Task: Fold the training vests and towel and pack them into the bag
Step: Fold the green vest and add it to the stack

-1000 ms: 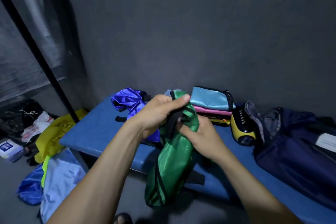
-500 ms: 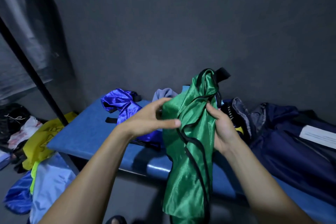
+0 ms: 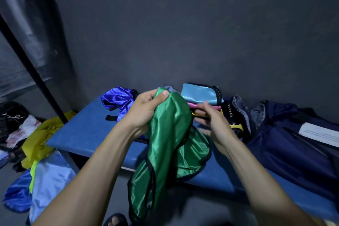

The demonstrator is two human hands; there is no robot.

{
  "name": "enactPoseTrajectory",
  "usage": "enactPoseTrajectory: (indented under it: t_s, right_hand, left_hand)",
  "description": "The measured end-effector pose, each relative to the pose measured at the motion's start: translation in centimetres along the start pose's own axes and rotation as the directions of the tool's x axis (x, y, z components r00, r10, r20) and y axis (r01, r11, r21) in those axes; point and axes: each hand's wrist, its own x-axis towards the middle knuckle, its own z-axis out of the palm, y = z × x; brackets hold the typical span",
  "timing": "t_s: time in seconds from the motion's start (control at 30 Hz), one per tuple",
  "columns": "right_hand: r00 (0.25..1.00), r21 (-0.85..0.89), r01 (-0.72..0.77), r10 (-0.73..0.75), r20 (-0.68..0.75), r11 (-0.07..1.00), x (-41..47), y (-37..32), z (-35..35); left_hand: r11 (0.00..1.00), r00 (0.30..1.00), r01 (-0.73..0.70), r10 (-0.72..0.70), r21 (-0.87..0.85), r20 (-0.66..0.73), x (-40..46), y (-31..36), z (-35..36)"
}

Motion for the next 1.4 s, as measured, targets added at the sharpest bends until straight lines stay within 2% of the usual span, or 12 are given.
enactPoseTrajectory:
  t_s: [0.17,0.37,0.57,0.67,0.77,0.83,0.9,0.97,1.03,1.13,1.27,1.4]
  right_hand:
    - [0.878,-0.154,0.323,-0.235,0.417,0.934,-1.9,-0.5,0.5]
    - [0.902,-0.118,0.085,-0.026,0.431,0.989,-2.0,0.7,0.8]
    - [0.919,-0.264,0.169,-0.055,0.39,0.95,-1.5,1.0,0.7]
    - [0.959,0.067,0.148,-0.16,0.234,0.987,-1.2,-0.1,0.2]
    - [0.99,0.479,0.059,-0.113,0.086,0.876,-0.8,-1.5,-0.8]
    - [0.993,0.532,0.063,-0.107,0.054,0.845,-1.0,-1.9,-0.8]
    - [0.992,0.517,0.076,-0.116,0.045,0.853,-1.2,-1.7,-0.1]
    - [0.986,0.497,0.096,-0.15,0.071,0.862,-1.3,-1.7,0.7]
    - [0.976,0.48,0.131,-0.198,0.091,0.867,-1.3,-2.0,1.4]
    - [0.972,0.483,0.158,-0.222,0.077,0.861,-1.2,-2.5,1.8]
    - [0.986,0.508,0.14,-0.167,0.007,0.85,-0.8,-2.8,1.1]
    - [0.996,0.469,0.084,-0.058,-0.069,0.879,-0.2,-2.6,-0.1]
  left_hand:
    - [0.998,1.0,0.023,-0.022,-0.06,0.006,0.3,0.4,1.0]
    - [0.993,0.991,-0.045,0.03,-0.11,-0.133,0.9,0.5,1.3]
    - [0.961,0.921,-0.171,0.077,-0.217,-0.383,1.9,1.5,-0.5]
    - [0.993,0.868,-0.097,0.114,0.06,-0.483,2.4,0.8,-2.4]
    - [0.931,0.838,0.051,0.156,0.36,-0.523,2.9,0.2,-4.4]
    - [0.785,0.837,0.055,0.3,0.616,-0.457,2.4,0.2,-4.4]
    - [0.708,0.862,-0.136,0.43,0.693,-0.27,1.0,0.9,-3.3]
    - [0.819,0.972,-0.225,0.228,0.527,0.06,-0.9,1.6,-1.6]
    - [0.804,0.949,-0.151,-0.045,0.576,0.313,-2.2,0.9,-0.3]
    - [0.674,0.953,-0.198,-0.038,0.712,0.301,-2.1,-1.6,-0.4]
    - [0.709,0.971,-0.155,-0.019,0.688,0.238,-1.3,-1.6,-2.4]
    - [0.692,0.973,-0.227,0.136,0.686,0.185,-1.1,-1.1,-3.5]
